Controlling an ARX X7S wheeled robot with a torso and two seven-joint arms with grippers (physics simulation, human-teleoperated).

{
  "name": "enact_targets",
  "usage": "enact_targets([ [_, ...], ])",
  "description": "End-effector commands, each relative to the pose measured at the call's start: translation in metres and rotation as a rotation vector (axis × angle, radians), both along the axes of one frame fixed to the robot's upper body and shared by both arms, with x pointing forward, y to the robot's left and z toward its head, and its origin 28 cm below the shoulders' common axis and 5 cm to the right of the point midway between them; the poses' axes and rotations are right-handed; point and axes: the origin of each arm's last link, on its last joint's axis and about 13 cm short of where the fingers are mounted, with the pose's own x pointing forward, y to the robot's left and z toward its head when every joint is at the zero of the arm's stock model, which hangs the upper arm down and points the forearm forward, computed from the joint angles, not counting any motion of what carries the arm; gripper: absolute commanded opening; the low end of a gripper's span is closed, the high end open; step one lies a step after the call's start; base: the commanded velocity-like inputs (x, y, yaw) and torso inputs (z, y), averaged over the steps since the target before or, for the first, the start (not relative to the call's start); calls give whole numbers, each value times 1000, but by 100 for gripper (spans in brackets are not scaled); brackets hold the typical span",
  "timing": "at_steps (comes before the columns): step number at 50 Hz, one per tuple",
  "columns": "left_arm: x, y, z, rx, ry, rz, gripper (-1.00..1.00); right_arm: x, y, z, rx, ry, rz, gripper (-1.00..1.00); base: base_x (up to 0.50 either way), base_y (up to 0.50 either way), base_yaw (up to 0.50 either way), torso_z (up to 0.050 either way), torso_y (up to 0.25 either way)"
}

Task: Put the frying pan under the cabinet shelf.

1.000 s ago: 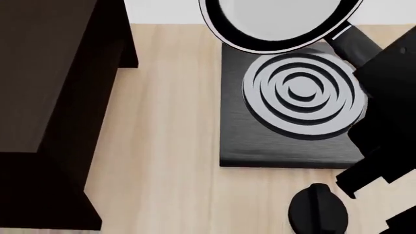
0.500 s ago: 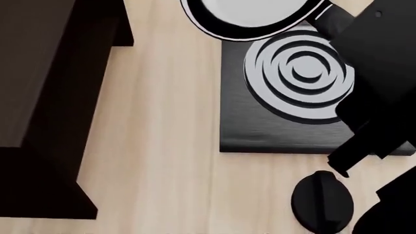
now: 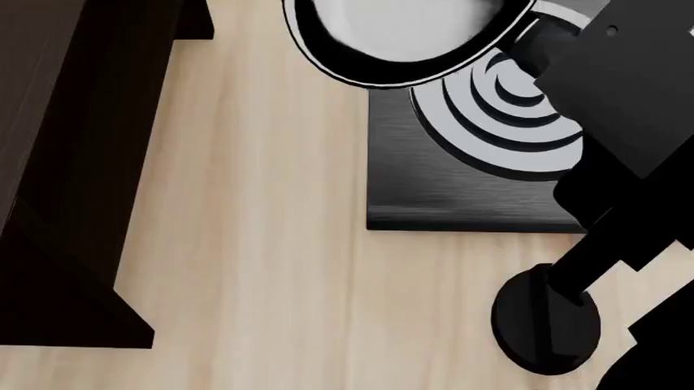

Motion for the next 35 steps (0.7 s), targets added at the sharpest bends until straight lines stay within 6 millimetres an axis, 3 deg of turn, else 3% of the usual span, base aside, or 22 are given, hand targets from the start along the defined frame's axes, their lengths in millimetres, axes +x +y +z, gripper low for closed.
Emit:
enact_targets([
  [1,-61,-3,33,-43,6,-19,100,-3,3,4,-7,-56,-17,-100,0,0,0,24,-90],
  [10,-58,-3,29,-48,-3,3,100,0,8,0,-13,-39,0,-100,0,0,0,25,-93],
  [12,-50,-3,21,-53,-16,4,100,1,9,2,-15,-40,2,-100,5,0,0,24,-92],
  [22,-56,-3,26,-67,-6,10,100,9,20,3,-31,-24,20,-100,0,0,0,24,-91],
  [35,-49,-2,17,-77,5,11,100,18,34,-9,-30,23,62,-100,0,0,0,2,-1],
])
